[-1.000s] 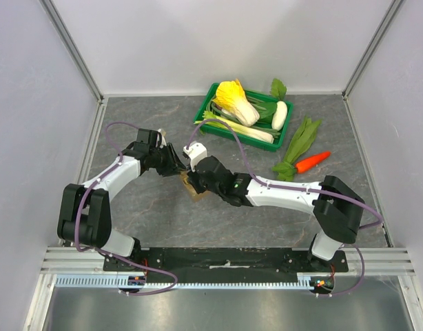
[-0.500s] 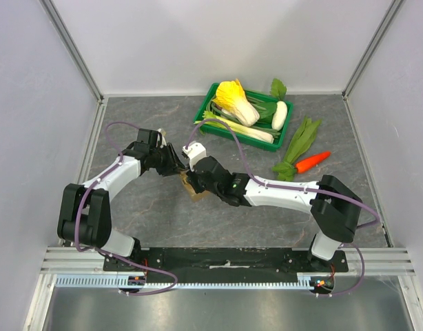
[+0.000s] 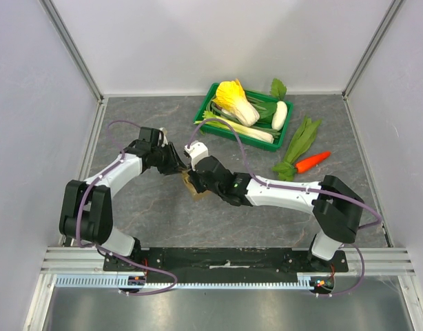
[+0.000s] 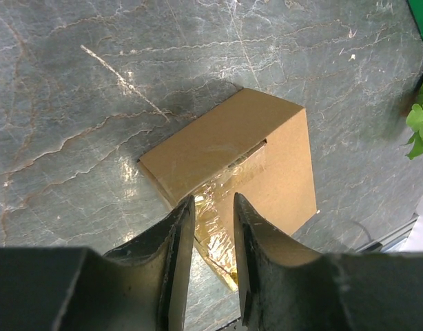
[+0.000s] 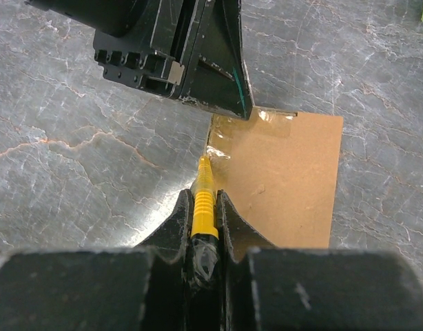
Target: Unpack the express box
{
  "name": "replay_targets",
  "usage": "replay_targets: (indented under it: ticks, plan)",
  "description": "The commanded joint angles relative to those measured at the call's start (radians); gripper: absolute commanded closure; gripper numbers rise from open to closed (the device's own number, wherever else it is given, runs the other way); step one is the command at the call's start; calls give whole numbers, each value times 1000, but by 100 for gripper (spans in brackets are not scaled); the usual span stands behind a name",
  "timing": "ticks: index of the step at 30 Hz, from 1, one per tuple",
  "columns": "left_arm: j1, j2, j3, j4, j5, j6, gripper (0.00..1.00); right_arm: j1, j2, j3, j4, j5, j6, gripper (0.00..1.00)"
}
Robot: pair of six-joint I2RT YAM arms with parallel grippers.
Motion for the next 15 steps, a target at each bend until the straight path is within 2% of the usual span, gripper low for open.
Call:
replay_targets:
  ticks: [1,15]
  plan:
    - [-8,72,-8,-64,-110,50,64,6,-43,-33,-85,16,8,100]
    - [-6,94,5,-72,-130,59,65,19,-70,-59,-131,9,25,100]
